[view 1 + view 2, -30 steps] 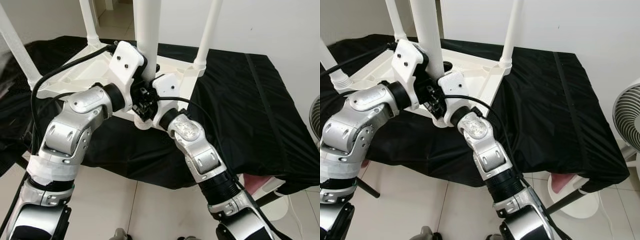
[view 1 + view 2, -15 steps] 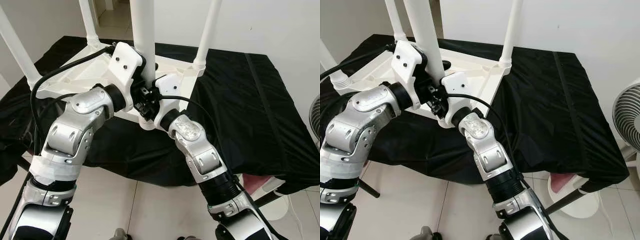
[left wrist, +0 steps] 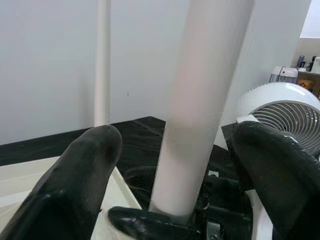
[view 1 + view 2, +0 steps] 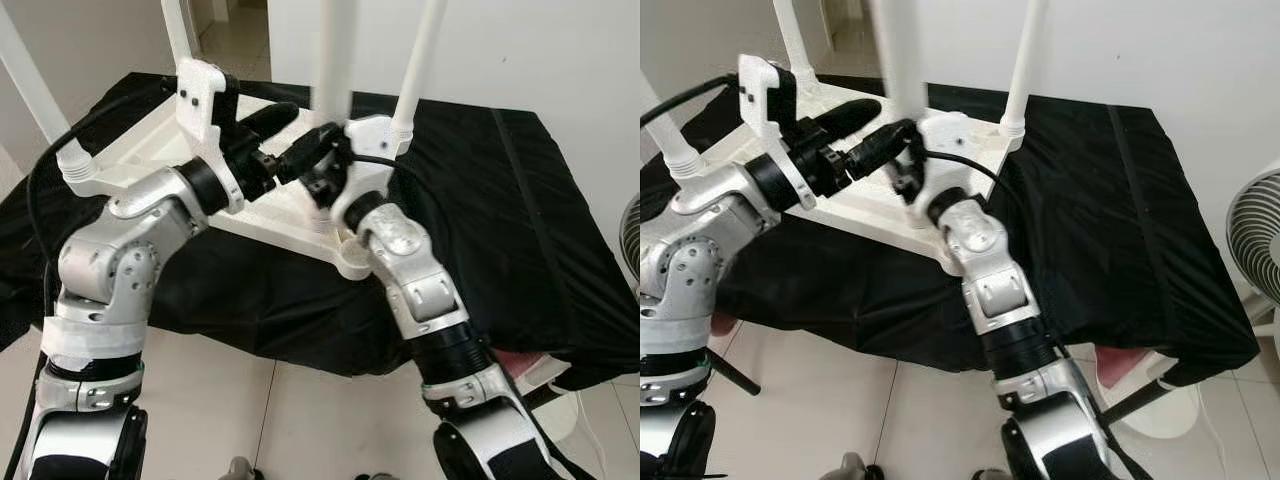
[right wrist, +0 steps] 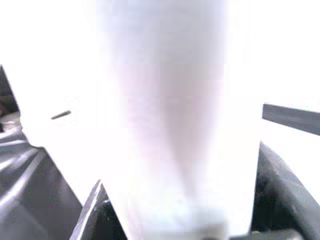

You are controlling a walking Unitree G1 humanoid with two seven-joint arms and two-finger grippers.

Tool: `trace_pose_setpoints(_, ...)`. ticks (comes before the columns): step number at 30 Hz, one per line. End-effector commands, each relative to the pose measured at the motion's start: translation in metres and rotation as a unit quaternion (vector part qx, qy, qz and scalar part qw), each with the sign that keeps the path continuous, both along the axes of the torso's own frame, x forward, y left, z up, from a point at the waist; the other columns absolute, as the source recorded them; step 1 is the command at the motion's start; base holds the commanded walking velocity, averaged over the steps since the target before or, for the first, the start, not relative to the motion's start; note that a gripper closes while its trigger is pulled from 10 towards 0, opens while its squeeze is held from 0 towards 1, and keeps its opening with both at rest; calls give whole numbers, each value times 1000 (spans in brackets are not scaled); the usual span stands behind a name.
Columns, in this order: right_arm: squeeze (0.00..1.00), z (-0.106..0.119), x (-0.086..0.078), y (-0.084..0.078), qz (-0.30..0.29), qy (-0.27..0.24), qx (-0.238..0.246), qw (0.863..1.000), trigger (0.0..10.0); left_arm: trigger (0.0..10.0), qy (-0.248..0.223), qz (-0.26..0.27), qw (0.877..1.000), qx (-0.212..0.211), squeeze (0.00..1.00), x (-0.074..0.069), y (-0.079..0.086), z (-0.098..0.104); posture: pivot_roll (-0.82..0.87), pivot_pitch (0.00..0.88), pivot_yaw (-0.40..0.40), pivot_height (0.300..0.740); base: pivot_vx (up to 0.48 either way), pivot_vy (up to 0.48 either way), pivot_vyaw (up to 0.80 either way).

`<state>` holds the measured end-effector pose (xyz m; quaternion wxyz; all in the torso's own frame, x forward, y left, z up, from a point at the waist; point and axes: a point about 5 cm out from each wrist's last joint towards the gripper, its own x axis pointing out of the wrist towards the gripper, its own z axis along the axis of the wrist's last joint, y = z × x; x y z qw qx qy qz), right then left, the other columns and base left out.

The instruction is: Building children table

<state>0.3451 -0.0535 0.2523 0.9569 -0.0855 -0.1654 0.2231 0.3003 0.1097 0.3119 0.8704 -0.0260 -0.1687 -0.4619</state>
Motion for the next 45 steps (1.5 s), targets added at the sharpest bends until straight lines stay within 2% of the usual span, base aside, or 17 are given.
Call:
trace_pose_setpoints(1,0,2,0,0,-2,-4,0,1000,0,10000,-18,-1,1000,16,0,0,1,3,-8,71,22,740,0,0,0)
trace_pose_setpoints(3,0,2,1,-5,-8,-4,0,1000,0,10000,-4,35,999,14,0,7,6,0,-9,70,23,740,0,0,0)
trace_pose_setpoints(4,0,3,2,-13,-16,1,3,1000,0,10000,8,87,996,19,0,16,17,-5,-8,71,24,740,0,0,0)
trace_pose_setpoints(5,0,3,2,-13,-16,1,3,1000,0,10000,8,87,996,19,0,16,17,-5,-8,71,24,740,0,0,0)
trace_pose_setpoints(6,0,4,0,-21,-13,1,8,1000,1569,10000,20,152,987,38,0,25,28,-14,-10,72,24,740,0,0,0)
trace_pose_setpoints(8,0,4,0,-21,-13,1,8,1000,1569,10000,20,152,987,38,0,25,28,-14,-10,72,24,740,0,0,0)
trace_pose_setpoints(9,0,4,-3,-31,1,4,19,1000,10000,10000,35,214,972,86,0,33,38,-30,-10,72,24,740,0,0,0)
trace_pose_setpoints(10,0,2,-3,-40,3,6,21,1000,10000,10000,42,245,960,131,0,36,43,-45,-14,78,22,740,0,0,0)
trace_pose_setpoints(12,0,2,-3,-40,3,6,21,1000,10000,10000,42,245,960,131,0,36,43,-45,-14,78,22,740,0,0,0)
trace_pose_setpoints(14,0,-4,1,-59,10,18,28,999,10000,10000,38,257,942,212,0,36,41,-69,-18,85,17,740,0,0,0)
trace_pose_setpoints(16,0,-7,2,-64,13,23,29,999,10000,10000,36,251,941,225,0,34,39,-74,-18,85,17,740,0,0,0)
trace_pose_setpoints(20,0,-10,4,-67,17,29,34,999,10000,10000,39,241,943,227,0,32,37,-77,-19,93,18,740,0,0,0)
trace_pose_setpoints(24,0,-23,7,-65,26,45,36,998,10000,10000,48,198,951,234,0,24,33,-82,-5,105,16,740,0,0,0)
trace_pose_setpoints(26,0,-33,7,-60,48,62,44,996,10000,10000,54,130,962,236,0,12,29,-83,1,109,14,740,0,0,0)
trace_pose_setpoints(28,0,-33,7,-60,48,62,44,996,10000,10000,54,130,962,236,0,12,29,-83,1,109,14,740,0,0,0)
trace_pose_setpoints(34,0,-41,8,-48,89,72,49,992,10000,10000,55,56,980,181,0,-6,27,-68,12,109,7,740,0,0,0)
trace_pose_setpoints(45,0,-55,11,-46,108,89,5,990,10000,10000,56,48,979,191,0,-15,39,-68,15,106,-6,740,0,0,0)
